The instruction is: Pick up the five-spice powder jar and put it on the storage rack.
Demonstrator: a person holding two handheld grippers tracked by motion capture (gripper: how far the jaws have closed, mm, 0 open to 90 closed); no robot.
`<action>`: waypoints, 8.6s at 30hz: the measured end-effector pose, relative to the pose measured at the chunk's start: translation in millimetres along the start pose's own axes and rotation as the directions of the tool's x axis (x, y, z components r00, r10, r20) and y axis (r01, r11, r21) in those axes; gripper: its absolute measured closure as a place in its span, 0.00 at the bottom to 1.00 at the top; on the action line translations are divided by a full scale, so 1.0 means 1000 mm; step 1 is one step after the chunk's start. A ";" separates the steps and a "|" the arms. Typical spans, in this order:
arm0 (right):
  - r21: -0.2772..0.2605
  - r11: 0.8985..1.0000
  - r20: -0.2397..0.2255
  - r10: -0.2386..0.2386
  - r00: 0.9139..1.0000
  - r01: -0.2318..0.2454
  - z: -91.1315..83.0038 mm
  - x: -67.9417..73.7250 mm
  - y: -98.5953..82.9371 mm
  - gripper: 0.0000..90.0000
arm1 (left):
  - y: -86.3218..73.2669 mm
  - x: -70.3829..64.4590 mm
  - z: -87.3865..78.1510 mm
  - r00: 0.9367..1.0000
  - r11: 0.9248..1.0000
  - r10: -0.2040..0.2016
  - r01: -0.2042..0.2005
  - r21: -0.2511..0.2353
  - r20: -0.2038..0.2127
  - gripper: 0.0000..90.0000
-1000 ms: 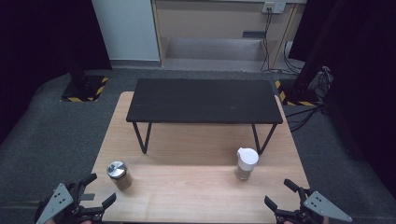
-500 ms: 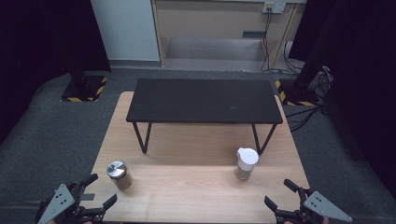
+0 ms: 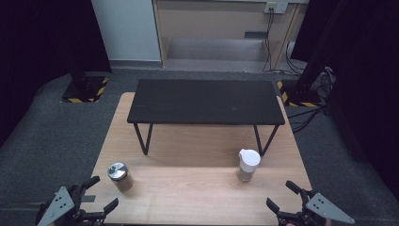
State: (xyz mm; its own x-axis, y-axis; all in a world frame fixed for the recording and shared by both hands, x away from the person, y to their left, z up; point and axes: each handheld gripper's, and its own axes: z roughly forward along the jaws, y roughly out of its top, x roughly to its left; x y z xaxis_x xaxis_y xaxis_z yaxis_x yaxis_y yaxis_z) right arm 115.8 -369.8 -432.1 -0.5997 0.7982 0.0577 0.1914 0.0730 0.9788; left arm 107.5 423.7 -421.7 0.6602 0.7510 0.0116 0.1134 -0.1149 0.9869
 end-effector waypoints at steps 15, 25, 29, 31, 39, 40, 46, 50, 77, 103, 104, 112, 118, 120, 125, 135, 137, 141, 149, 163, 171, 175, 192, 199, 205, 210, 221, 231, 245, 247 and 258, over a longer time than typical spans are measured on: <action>-0.001 1.000 -0.004 -0.001 1.000 0.001 0.000 0.000 0.000 0.08 | 0.016 0.003 -0.006 0.999 0.999 0.038 -0.038 0.025 0.025 0.03; 0.002 1.000 -0.002 -0.001 1.000 0.001 0.000 0.000 0.000 0.08 | 0.031 0.014 -0.016 0.999 0.997 0.046 -0.047 0.054 0.019 0.02; 0.001 1.000 -0.001 0.000 1.000 0.000 0.000 0.000 0.000 0.08 | 0.040 0.018 -0.018 0.998 0.995 0.060 -0.061 0.073 0.016 0.02; 0.002 1.000 -0.002 -0.001 1.000 0.001 0.000 0.000 0.000 0.08 | 0.043 0.021 -0.018 0.998 0.994 0.063 -0.064 0.085 0.016 0.02; 0.002 1.000 -0.001 0.000 1.000 0.000 0.000 0.000 0.000 0.08 | 0.053 0.033 -0.016 0.998 0.990 0.067 -0.068 0.122 0.016 0.02; 0.002 1.000 -0.001 0.001 1.000 -0.001 0.000 0.000 0.000 0.08 | 0.054 0.034 -0.016 0.998 0.989 0.068 -0.070 0.128 0.016 0.02; 0.003 1.000 -0.001 0.001 1.000 -0.001 0.001 0.000 0.000 0.08 | 0.061 0.042 -0.013 0.997 0.983 0.078 -0.080 0.165 0.017 0.02; 0.003 1.000 0.000 0.000 1.000 0.000 0.001 0.000 0.000 0.08 | 0.063 0.046 -0.009 0.997 0.979 0.076 -0.078 0.191 0.016 0.02; 0.005 1.000 -0.001 0.001 1.000 -0.001 0.001 0.000 0.000 0.08 | 0.051 0.073 0.034 0.998 0.949 0.064 -0.068 0.307 0.021 0.03; 0.003 1.000 0.002 0.001 1.000 -0.001 0.000 0.000 0.000 0.08 | 0.021 0.093 0.082 0.995 0.936 0.033 -0.062 0.347 0.089 0.29; 0.003 1.000 0.002 0.001 1.000 -0.001 0.000 0.000 0.000 0.08 | 0.020 0.093 0.083 0.995 0.938 0.031 -0.061 0.342 0.092 0.32; 0.003 1.000 0.000 0.000 1.000 0.000 0.000 0.000 0.000 0.08 | 0.017 0.093 0.084 0.996 0.949 0.014 -0.041 0.314 0.087 0.37; 0.004 1.000 0.001 0.000 1.000 0.000 0.000 0.000 0.000 0.08 | 0.020 0.092 0.086 0.997 0.945 0.013 -0.039 0.324 0.082 0.38; 0.003 1.000 0.002 0.000 1.000 0.000 0.000 0.000 0.000 0.08 | 0.021 0.090 0.086 0.996 0.944 0.020 -0.045 0.326 0.081 0.38; 0.004 1.000 0.001 0.000 1.000 0.000 0.000 0.000 0.000 0.08 | 0.026 0.088 0.085 0.995 0.953 -0.003 -0.026 0.302 0.096 0.38; 0.003 1.000 -0.001 0.000 1.000 0.000 0.000 0.000 0.000 0.08 | 0.071 0.076 0.096 0.981 0.963 0.041 -0.089 0.256 0.190 0.38; 0.003 1.000 -0.001 0.000 1.000 0.000 0.000 0.000 0.000 0.08 | 0.081 0.074 0.100 0.976 0.963 0.047 -0.100 0.249 0.210 0.38; 0.001 1.000 -0.003 -0.001 1.000 0.001 0.000 -0.001 0.000 0.08 | 0.111 0.070 0.110 0.962 0.965 0.054 -0.119 0.233 0.268 0.38; 0.000 1.000 -0.007 -0.003 1.000 0.003 0.000 -0.001 0.000 0.08 | 0.153 0.065 0.126 0.939 0.966 0.074 -0.151 0.209 0.337 0.38; -0.002 1.000 -0.013 -0.006 1.000 0.006 0.000 -0.002 0.000 0.08 | 0.232 0.050 0.164 0.921 0.964 0.078 -0.167 0.205 0.380 0.38; -0.003 1.000 -0.018 -0.011 1.000 0.011 0.000 -0.002 0.000 0.08 | 0.258 0.047 0.175 0.928 0.968 0.080 -0.159 0.194 0.365 0.38; -0.003 1.000 -0.021 -0.010 1.000 0.010 0.000 -0.002 0.000 0.08 | 0.270 0.048 0.180 0.929 0.970 0.088 -0.162 0.181 0.358 0.38; -0.003 1.000 -0.023 -0.008 1.000 0.008 -0.001 -0.002 0.000 0.08 | 0.298 0.049 0.219 0.992 0.980 0.037 -0.060 0.190 0.120 0.38; -0.006 1.000 -0.019 -0.007 1.000 0.007 -0.001 -0.002 -0.001 0.08 | 0.292 0.055 0.248 0.999 0.979 0.030 -0.026 0.204 -0.017 0.38; -0.008 1.000 -0.017 -0.004 1.000 0.004 -0.001 -0.002 -0.002 0.08 | 0.282 0.065 0.263 0.995 0.981 -0.010 0.030 0.190 -0.103 0.38; -0.009 1.000 -0.017 -0.003 1.000 0.003 -0.001 -0.002 -0.002 0.08 | 0.271 0.071 0.270 0.983 0.981 -0.059 0.089 0.171 -0.176 0.38; -0.010 1.000 -0.018 -0.001 1.000 0.001 -0.001 -0.003 -0.002 0.08 | 0.257 0.077 0.278 0.969 0.974 -0.089 0.133 0.183 -0.232 0.38; -0.010 1.000 -0.020 -0.002 1.000 0.002 -0.001 -0.003 -0.002 0.08 | 0.252 0.076 0.283 0.975 0.973 -0.061 0.106 0.205 -0.213 0.37; -0.012 1.000 -0.026 -0.003 1.000 0.003 -0.001 -0.004 -0.002 0.08 | 0.259 0.072 0.278 0.971 0.984 -0.106 0.134 0.118 -0.216 0.10; -0.011 1.000 -0.027 -0.003 1.000 0.003 -0.001 -0.004 -0.002 0.08 | 0.266 0.069 0.276 0.973 0.988 -0.090 0.114 0.103 -0.212 0.09; -0.012 1.000 -0.031 -0.010 0.999 0.009 -0.001 -0.003 -0.002 0.08 | 0.284 0.063 0.249 0.996 0.999 -0.043 0.041 -0.023 -0.082 0.08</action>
State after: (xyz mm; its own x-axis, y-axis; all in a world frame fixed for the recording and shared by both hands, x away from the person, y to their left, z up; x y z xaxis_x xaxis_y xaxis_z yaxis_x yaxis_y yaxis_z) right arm 116.7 -373.1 -433.5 -0.6257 0.7782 0.0545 0.1767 0.0734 0.9815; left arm 365.8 276.5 -180.5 0.5919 0.8058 -0.0177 0.1233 -0.0689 0.9900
